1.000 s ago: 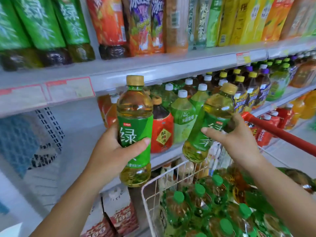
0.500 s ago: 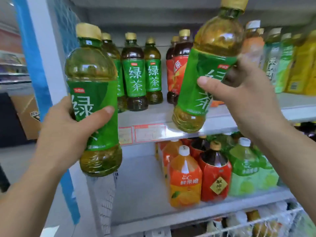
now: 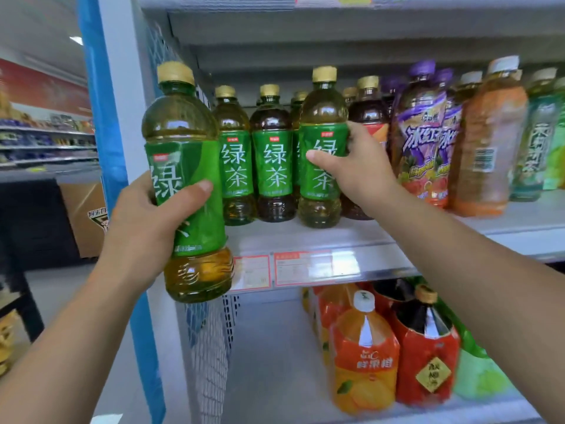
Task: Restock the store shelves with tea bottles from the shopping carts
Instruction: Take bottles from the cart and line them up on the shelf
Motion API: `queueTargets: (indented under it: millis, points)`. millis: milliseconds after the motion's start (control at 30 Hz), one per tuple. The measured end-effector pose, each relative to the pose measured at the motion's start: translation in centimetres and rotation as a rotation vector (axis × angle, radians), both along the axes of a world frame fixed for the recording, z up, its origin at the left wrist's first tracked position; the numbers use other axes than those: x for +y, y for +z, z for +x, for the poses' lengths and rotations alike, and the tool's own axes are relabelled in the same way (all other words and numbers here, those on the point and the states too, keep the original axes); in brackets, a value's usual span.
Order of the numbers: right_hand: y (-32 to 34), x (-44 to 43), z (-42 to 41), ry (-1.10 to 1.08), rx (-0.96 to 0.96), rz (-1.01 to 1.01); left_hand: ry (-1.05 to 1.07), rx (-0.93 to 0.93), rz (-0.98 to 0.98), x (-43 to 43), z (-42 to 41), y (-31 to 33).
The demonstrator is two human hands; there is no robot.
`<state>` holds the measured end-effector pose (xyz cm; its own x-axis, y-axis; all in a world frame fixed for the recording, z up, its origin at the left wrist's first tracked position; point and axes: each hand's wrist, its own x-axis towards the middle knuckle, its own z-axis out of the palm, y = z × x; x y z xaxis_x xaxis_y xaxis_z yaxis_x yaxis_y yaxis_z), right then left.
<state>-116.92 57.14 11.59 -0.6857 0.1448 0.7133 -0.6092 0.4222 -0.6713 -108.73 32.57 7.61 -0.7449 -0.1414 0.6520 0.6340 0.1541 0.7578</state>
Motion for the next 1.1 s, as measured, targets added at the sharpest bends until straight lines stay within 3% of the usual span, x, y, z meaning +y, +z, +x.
queueTargets:
  millis: [633, 900, 967, 1033, 1100]
  points:
    - [-0.6, -0.6, -1.6, -0.212, -0.392, 0.421, -0.007, -0.006, 0.016, -0.6, -0.5, -0.7]
    - [-0.7, -1.9, 1.9, -0.279, -0.436, 0.551, -0.014, -0.047, -0.001, -0.5, -0.1, -0.5]
    - [-1.1, -2.5, 4.0, -0.182, -0.318, 0.523, -0.042, -0.070, -0.007, -0.3, 0.2, -0.3]
    - [-1.8, -3.5, 6.4, 0.095, -0.232, 0.413, -0.078, -0.094, -0.020, 0.1, 0.7, 0.0]
    - [-2.2, -4.7, 8.8, 0.399, -0.271, 0.260, -0.076, -0.084, -0.068, 0.8, 1.0, 0.4]
